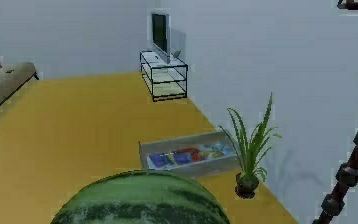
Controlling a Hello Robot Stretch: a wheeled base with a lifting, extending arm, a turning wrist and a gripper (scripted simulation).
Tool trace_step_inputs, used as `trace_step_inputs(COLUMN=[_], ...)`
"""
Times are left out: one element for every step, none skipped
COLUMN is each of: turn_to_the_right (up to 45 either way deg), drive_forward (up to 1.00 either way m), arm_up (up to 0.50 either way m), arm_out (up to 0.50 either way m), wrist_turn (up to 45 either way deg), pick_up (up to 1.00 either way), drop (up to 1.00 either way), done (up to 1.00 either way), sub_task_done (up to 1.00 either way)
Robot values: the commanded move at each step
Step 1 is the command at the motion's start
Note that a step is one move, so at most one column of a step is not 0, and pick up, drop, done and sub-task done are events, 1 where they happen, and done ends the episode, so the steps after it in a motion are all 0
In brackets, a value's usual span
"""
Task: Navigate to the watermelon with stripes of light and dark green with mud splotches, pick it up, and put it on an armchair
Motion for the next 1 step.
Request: trace_step_inputs(turn_to_the_right=[-42.0], drive_forward=[0.00], arm_up=[0.00], arm_out=[0.00], wrist_turn=[0.0], pick_up=[0.00], drop=[0.00], done=[0.00], sub_task_done=[0.00])
